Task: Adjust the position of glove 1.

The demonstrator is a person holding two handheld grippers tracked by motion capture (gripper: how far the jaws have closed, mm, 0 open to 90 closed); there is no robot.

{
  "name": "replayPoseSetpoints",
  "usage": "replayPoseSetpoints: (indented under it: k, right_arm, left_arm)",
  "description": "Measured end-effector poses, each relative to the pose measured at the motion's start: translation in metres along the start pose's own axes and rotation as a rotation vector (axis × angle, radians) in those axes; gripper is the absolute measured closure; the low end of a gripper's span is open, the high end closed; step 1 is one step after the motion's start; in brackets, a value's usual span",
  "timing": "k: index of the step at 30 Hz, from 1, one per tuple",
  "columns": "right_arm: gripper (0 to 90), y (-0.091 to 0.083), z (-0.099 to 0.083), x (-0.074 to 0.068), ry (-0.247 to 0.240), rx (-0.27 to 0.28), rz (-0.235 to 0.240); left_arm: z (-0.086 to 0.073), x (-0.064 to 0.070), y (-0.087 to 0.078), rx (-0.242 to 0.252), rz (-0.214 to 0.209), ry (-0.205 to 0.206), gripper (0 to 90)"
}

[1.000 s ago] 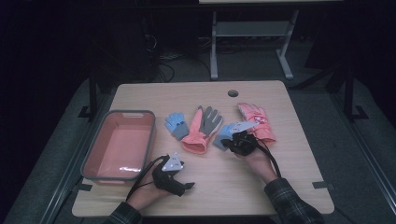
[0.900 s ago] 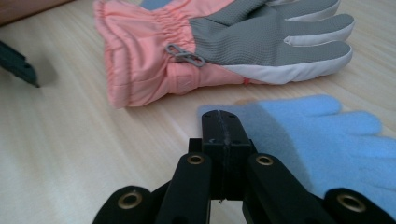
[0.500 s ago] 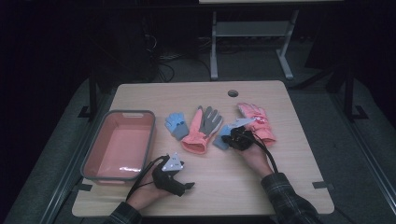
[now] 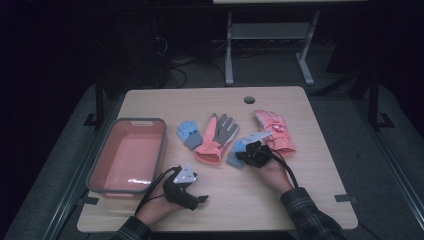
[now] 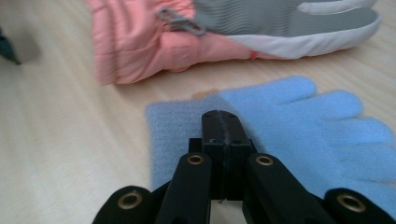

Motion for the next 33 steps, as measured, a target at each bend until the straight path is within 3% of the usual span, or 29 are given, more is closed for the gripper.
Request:
replayPoseSetpoints:
  k: [15,26,28,30,33]
  right_arm:
    - [90.0,-0.018,-0.013,-0.042,-0.036,-0.019,0.09]
    - [90.0,-0.035,-0.026,-0.087,-0.053,-0.043,0.169]
    - [89.9,-0.038,-0.025,-0.093,-0.075,-0.033,0.177]
    - [90.0,-0.042,-0.019,-0.089,-0.085,-0.014,0.161]
    - [90.0,-0.045,-0.012,-0.066,-0.074,0.009,0.102]
  left_arm:
    - [0.0,0.0,0.0,0.0,0.0,-0.002,12.6]
    - [0.0,0.0,0.0,0.003,0.001,-0.004,12.7]
    - [0.0,0.0,0.0,0.004,0.001,-0.005,12.7]
    - [0.0,0.0,0.0,0.004,0.001,-0.005,12.7]
    - [0.0,0.0,0.0,0.001,-0.001,-0.001,12.7]
Point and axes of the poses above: each handheld gripper's, and its own axes: y roughly forward along the jaws, z roughly out of its top, x roughly to its right, the point moved 8 cm from there along y, roughly forward along the jaws, and after that the axes turned 14 degrees about x, right-handed, at the moved point
